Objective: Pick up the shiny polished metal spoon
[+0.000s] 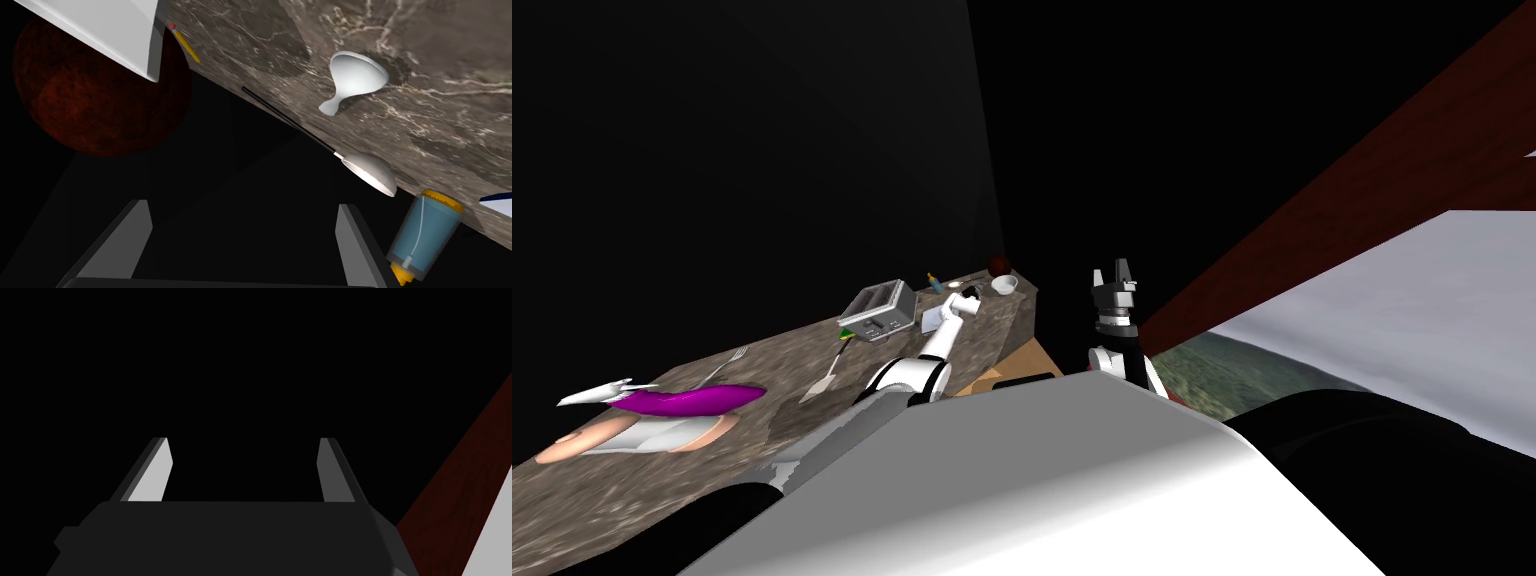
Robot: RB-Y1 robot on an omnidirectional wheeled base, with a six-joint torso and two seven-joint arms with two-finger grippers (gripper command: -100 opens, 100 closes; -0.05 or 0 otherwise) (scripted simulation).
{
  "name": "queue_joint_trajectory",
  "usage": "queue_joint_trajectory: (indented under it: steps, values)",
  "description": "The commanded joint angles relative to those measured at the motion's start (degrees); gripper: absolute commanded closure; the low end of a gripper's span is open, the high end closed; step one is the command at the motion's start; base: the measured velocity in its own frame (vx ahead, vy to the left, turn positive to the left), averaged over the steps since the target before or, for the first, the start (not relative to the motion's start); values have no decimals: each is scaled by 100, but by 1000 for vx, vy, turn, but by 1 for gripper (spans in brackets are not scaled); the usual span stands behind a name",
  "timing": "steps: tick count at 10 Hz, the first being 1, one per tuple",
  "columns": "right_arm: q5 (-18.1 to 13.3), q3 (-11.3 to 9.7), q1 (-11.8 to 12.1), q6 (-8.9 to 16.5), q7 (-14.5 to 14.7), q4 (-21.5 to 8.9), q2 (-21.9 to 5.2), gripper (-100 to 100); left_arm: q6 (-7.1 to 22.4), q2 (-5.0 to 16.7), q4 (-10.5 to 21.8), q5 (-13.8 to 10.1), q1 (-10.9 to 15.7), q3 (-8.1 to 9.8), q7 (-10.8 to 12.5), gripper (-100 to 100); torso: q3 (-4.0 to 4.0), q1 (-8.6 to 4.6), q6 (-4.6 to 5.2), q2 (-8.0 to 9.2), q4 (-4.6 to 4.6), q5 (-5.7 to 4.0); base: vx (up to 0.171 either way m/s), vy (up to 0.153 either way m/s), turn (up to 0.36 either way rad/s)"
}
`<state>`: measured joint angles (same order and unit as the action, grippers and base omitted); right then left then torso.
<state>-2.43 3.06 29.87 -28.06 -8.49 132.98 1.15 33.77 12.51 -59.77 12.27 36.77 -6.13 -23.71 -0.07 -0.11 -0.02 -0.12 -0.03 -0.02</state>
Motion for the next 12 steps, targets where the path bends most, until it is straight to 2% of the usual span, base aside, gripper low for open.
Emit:
queue_joint_trajectory:
  steps: [1, 2, 3, 4, 6, 7, 9, 11, 12]
  values:
    - [0, 0, 0, 0, 0, 0, 0, 0, 201, 53, 286, -6, 172, 17, -145, -100, 0, 0, 0, 0, 0, 0, 37, -26, -8]
    - [0, 0, 0, 0, 0, 0, 0, 0, 201, 53, 360, -6, 172, 17, -145, -100, -1, -2, 0, -3, 0, 0, 34, -23, -2]
    - [0, 0, 0, 0, 0, 0, 0, 0, 353, 89, 628, -3, 317, 36, -260, -100, -2, -1, 0, -2, -1, 0, 42, -23, -8]
    - [0, 0, 0, 0, 0, 0, 0, 0, 353, 89, 646, -3, 317, 36, -260, -100, -3, 0, -1, -5, -1, 0, 32, -20, -2]
    - [0, 0, 0, 0, 0, 0, 0, 0, 627, 155, 1174, -5, 566, 76, -475, -100, -2, -2, 0, -4, -1, 0, 46, -32, -22]
    - [0, 0, 0, 0, 0, 0, 0, 0, 747, 185, 1330, -9, 670, 97, -574, -100, -5, -4, -1, -8, -2, -1, 66, -54, -20]
    - [0, 0, 0, 0, 0, 0, 0, 0, 856, 213, 1579, -15, 763, 117, -666, -100, -6, -9, 0, -10, -3, -2, 50, -43, -11]
    - [0, 0, 0, 0, 0, 0, 0, 0, 856, 213, 1640, -15, 763, 117, -666, -100, -3, -4, 0, -4, -1, -1, 26, -18, -3]
    - [0, 0, 0, 0, 0, 0, 0, 0, 953, 237, 1818, -20, 843, 136, -750, -100, 1, 4, 0, 3, 0, 1, 21, -7, -18]
